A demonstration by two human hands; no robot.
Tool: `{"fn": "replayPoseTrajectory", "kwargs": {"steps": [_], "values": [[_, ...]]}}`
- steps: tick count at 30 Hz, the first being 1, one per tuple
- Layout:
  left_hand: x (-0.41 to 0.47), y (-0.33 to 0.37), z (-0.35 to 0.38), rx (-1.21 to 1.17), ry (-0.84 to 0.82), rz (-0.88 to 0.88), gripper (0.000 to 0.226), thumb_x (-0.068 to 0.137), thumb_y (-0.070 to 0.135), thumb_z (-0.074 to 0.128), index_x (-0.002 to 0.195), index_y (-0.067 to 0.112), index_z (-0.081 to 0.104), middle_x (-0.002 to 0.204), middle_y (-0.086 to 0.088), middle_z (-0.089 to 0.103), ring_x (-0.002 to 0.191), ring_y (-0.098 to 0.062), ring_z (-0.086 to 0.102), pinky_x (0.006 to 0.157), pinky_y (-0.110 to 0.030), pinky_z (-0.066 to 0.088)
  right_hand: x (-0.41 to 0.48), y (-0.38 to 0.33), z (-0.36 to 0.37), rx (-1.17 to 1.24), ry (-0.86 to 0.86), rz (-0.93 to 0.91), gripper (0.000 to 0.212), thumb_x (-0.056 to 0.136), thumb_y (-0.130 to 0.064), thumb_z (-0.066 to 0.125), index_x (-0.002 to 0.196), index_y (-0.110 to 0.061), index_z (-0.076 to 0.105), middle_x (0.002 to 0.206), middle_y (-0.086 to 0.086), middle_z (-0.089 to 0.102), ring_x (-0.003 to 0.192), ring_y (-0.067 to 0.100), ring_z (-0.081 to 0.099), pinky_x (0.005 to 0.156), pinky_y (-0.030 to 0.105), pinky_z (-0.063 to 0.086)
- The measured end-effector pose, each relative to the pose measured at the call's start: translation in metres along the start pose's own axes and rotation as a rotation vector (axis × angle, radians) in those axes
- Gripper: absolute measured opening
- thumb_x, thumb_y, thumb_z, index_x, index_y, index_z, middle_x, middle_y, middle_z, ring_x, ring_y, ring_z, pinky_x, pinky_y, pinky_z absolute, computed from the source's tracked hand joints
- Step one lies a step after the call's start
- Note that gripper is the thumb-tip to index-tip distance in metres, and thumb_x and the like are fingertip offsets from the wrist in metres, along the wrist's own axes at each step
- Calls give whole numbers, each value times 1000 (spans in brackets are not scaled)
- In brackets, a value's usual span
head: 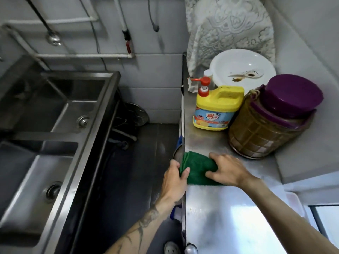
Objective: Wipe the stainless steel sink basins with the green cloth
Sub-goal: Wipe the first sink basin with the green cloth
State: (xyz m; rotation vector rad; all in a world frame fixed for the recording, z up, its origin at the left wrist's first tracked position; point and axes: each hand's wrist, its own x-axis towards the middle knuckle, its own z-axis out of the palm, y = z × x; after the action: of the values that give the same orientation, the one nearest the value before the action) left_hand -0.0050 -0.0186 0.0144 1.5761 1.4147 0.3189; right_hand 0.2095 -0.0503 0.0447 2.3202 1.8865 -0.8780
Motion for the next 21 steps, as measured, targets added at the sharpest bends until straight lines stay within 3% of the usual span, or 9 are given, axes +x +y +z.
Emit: {"fn": "replayPoseTrajectory", "kwargs": {"steps": [3,8,12,17,21], "values": [[-16,-16,-38,-77,88,1,24,105,45,58,104,28,42,88,0,56,78,-20,51,61,-35,37,-6,-41,-2,185,-54,-59,34,74,-50,66,97,-32,49,90,-9,68,86,14,65,73,38,54],[-71,-53,-130,-209,333,56,15,104,36,63,106,31,49,82,1,64,73,-19,62,69,-48,52,-16,-144,7,473,-178,-246,29,80,-46,71,106,-39,61,95,-11,76,86,4,72,82,39,60],[-128,-97,-196,-281,537,55,8,104,31,65,109,31,58,90,17,69,81,-6,67,73,-34,56,-37,-245,28,543,-233,-365,35,84,-61,72,102,-34,60,96,-14,75,88,2,72,82,33,59],[-242,-188,-280,-379,848,-53,8,103,36,65,111,34,64,96,15,73,91,-2,69,80,-26,56,-88,-403,96,496,-358,-567,31,87,-54,73,102,-30,61,96,-14,76,90,0,72,86,35,58],[-346,-272,-328,-369,1050,-191,4,104,31,66,105,34,63,92,13,71,87,2,66,75,-12,46,-144,-516,178,494,-499,-688,31,87,-46,76,108,-27,64,101,-10,77,95,6,73,91,43,58]]}}
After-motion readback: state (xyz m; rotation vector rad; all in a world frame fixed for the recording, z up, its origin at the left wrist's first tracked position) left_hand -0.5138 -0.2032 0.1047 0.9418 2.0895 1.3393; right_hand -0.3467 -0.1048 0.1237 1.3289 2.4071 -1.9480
